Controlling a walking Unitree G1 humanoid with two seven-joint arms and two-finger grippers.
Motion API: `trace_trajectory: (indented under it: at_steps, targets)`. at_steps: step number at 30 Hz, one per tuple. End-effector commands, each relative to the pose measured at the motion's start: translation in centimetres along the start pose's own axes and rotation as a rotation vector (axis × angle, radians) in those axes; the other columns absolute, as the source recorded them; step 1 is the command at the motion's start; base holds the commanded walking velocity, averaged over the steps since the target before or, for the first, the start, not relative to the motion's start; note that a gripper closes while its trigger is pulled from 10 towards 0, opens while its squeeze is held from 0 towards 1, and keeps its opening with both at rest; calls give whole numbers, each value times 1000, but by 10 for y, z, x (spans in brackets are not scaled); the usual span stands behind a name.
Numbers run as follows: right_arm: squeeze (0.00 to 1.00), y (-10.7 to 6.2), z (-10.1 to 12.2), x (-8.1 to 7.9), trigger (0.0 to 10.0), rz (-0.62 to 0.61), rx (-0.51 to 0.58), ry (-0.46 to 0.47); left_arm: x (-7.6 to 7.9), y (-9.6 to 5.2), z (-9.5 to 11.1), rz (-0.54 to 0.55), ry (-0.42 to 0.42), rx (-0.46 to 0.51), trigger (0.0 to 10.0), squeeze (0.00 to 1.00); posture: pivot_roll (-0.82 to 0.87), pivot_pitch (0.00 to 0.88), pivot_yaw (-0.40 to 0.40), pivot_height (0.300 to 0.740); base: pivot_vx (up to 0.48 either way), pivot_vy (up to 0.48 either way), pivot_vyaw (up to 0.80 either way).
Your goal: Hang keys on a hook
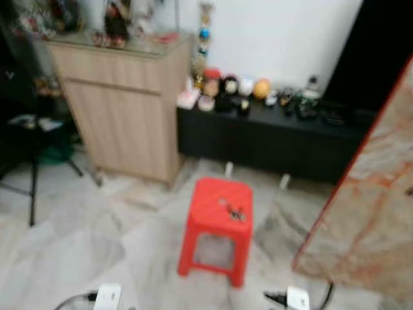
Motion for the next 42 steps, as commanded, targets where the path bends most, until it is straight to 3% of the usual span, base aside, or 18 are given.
trace_trajectory:
  at_steps: [1, 7, 22, 23, 24, 35, 36, 42]
  targets:
    - [0, 0, 3, 10, 10000, -23, 8, 7, 9, 2, 8, -20, -12, 14, 10000, 0, 68, 0, -58, 740, 0, 480, 0]
    - [0, 0, 4, 9, 10000, -20, 8, 1, 9, 2, 8, -18, -16, 14, 10000, 0, 72, 0, -63, 740, 0, 416, 0]
    - [0, 0, 5, 9, 10000, -14, 7, -7, 10, 2, 13, -20, -39, 37, 10000, 0, 76, 0, -68, 740, 0, 0, 0]
    - [149, 0, 5, 8, 10000, -13, 8, -6, 10, 2, 13, -19, -39, 36, 10000, 0, 76, 2, -68, 740, 0, 0, 0]
    - [1000, 0, 6, 8, 10000, -10, 11, -4, 9, 2, 12, -18, -39, 34, 10000, 0, 76, 2, -68, 740, 0, 0, 0]
    - [1000, 0, 8, 9, 10000, -20, 23, -24, 10, 2, 10, -22, -42, 28, 10000, 0, 78, 12, -67, 740, 0, 0, 0]
    - [0, 0, 8, 9, 10000, -22, 22, -27, 10, 2, 11, -25, -44, 29, 10000, 0, 76, 12, -66, 740, 0, 0, 0]
    - [0, 0, 8, 8, 10000, -17, 21, -29, 11, 2, 12, -30, -52, 32, 10000, 0, 77, 13, -68, 740, 0, 0, 0]
Point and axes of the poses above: a point about 5 cm out from each wrist's last joint towards the gripper, its own y axis pointing out of the wrist towards the gripper, its own z axis along the axis of the wrist's last joint, x = y × z, the point moved 6 cm from there along y, pointing out of the wrist towards the gripper, and after that the axes turned 11 degrees about y, right-handed, at the moved point
